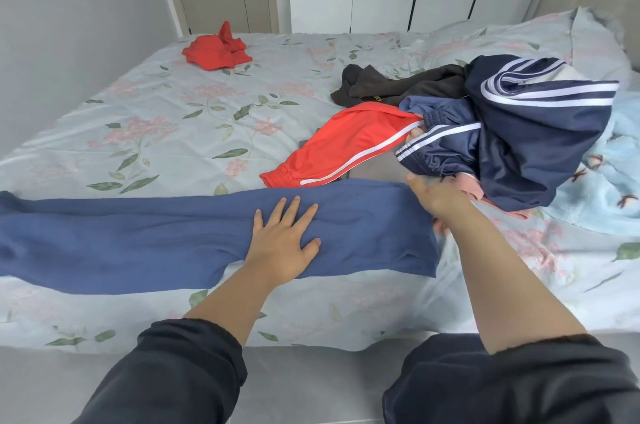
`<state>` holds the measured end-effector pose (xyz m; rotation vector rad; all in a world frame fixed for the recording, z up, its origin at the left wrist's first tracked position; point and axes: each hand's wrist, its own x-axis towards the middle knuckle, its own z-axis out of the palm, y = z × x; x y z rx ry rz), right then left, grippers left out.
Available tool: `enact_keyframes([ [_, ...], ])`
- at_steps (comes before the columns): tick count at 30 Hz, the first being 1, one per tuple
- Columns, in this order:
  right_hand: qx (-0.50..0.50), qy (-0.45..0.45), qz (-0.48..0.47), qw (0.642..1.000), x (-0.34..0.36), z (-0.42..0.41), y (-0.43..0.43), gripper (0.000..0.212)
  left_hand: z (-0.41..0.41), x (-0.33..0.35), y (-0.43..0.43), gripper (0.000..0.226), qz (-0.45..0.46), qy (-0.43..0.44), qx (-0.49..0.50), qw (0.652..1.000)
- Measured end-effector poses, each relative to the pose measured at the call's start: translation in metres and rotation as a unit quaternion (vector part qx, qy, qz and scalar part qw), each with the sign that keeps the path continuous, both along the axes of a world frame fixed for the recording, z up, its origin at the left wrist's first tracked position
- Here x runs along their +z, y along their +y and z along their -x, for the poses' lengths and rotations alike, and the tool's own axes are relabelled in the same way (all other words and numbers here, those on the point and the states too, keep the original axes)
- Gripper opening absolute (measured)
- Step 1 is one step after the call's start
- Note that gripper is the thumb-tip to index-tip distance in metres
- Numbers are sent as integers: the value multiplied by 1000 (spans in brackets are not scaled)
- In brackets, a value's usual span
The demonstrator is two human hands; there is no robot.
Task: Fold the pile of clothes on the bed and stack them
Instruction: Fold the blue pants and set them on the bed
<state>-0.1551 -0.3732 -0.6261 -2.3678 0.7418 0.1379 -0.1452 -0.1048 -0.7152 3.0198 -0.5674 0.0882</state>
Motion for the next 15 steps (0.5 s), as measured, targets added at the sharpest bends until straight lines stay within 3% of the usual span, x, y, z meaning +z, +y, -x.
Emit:
enact_keyframes([
  [3, 35, 36, -39, 998, 0, 6, -6, 49, 0, -1, 1, 63, -7, -4, -11, 1000],
  [6, -25, -58, -165, 984, -1, 0, -13, 40, 2, -1, 1, 64, -9, -15, -16, 1000],
  [8, -55, -65, -239, 967, 1, 0, -18, 42, 3, -1, 1, 64, -9, -21, -15, 1000],
  [12, -33, 27, -162, 986, -1, 4, -18, 38, 2, -2, 0, 63, 0, -20, -13, 1000],
  [15, -44, -56, -284, 956, -3, 3, -13, 18, 1, -3, 1, 63, 7, -18, -13, 1000],
])
